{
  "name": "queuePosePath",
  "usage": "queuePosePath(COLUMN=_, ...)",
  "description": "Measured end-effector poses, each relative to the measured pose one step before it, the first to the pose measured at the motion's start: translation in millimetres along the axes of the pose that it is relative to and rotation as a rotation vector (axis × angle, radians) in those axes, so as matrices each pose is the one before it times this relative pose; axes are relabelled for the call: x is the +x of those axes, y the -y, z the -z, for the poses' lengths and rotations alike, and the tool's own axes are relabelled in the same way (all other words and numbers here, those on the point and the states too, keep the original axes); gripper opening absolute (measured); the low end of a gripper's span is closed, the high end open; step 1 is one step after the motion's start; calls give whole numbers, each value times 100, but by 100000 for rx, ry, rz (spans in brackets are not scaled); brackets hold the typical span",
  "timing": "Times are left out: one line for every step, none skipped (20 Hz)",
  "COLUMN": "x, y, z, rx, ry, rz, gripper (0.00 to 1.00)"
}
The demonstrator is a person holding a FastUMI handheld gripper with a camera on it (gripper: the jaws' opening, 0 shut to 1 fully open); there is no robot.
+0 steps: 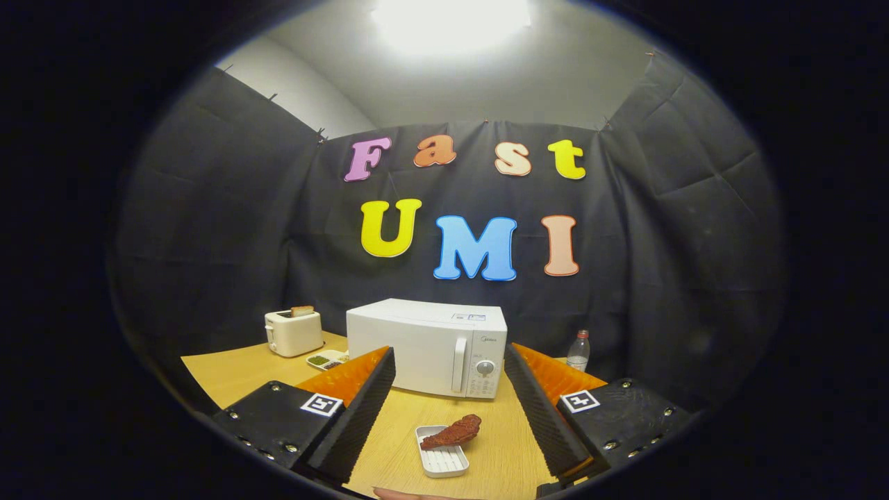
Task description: Open the microwave, put the food inside, and close the microwave door.
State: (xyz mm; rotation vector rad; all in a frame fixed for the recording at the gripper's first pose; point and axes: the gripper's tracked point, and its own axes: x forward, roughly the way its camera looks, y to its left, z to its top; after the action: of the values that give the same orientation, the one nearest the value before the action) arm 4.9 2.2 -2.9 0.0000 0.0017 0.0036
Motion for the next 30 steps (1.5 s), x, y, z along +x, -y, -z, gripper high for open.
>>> queuePosePath(x=87, y=-53, z=188, rx=-56, ry=-202, rz=-26, gripper=98)
queuePosePath(x=78, y=30, z=33, rx=22, ry=-46, rz=55, gripper=98)
queuePosePath(x=47, y=-57, z=70, rx=78, ry=-89, rz=45, gripper=98)
queuePosePath(x=131, y=-8, z=-23, rx=127, ry=-144, rz=-88, gripper=98)
queuePosePath(x=93, y=-30, z=100, rx=152, ry=-11, rz=-198, gripper=98)
queuePosePath(x=171, y=41, z=-47, rx=278, ry=-18, rz=68, gripper=98)
queuePosePath(x=143, y=59, z=86, rx=350, ry=-43, rz=188, gripper=98)
queuePosePath(x=181, y=13, z=-55, rx=289, ry=261, rz=-62, gripper=98)
queuePosePath(x=226, y=-93, z=-50, rx=247, ry=499, rz=-133, gripper=98)
queuePosePath(x=275, y=49, z=-57, rx=495, ry=489, rz=121, gripper=98)
queuePosePath(x=301, y=69, z=164, rx=654, ry=88, rz=174, gripper=98)
queuePosePath(x=433, y=67, z=144, rx=752, ry=-287, rz=174, gripper=98)
queuePosePath(x=332, y=-41, z=336, rx=316, ry=-459, rz=-184, gripper=98)
queuePosePath(x=470, y=55, z=227, rx=163, ry=-475, rz=-32, gripper=98)
queuePosePath(x=472, y=144, z=191, rx=150, ry=-370, rz=258, gripper=98)
queuePosePath(x=510, y=79, z=67, rx=303, ry=-140, rz=357, gripper=98)
queuePosePath(x=462, y=-60, z=152, rx=344, ry=122, rz=-29, gripper=98)
queuePosePath(x=478, y=-157, z=-31, rx=193, ry=208, rz=-402, gripper=98)
queuePosePath(x=491, y=-70, z=245, rx=-19, ry=-38, rz=-201, gripper=98)
queuePosePath(x=546, y=35, z=72, rx=-88, ry=-99, rz=107, gripper=98)
queuePosePath(x=583, y=-58, z=169, rx=-7, ry=6, rz=124, gripper=98)
queuePosePath(x=580, y=-122, z=51, rx=-165, ry=195, rz=-364, gripper=98)
queuePosePath(x=575, y=-175, z=73, rx=215, ry=278, rz=-119, gripper=98)
queuePosePath(x=617, y=-33, z=124, rx=443, ry=312, rz=-15, gripper=98)
queuePosePath(x=623, y=-75, z=280, rx=550, ry=413, rz=-96, gripper=98)
queuePosePath(x=669, y=-70, z=205, rx=604, ry=90, rz=195, gripper=98)
queuePosePath(x=827, y=-44, z=483, rx=425, ry=-401, rz=201, gripper=98)
queuePosePath(x=655, y=-47, z=524, rx=335, ry=-685, rz=62, gripper=98)
queuePosePath(x=820, y=-99, z=335, rx=194, ry=-497, rz=-57, gripper=98)
queuePosePath(x=705, y=7, z=372, rx=112, ry=-436, rz=652, gripper=98)
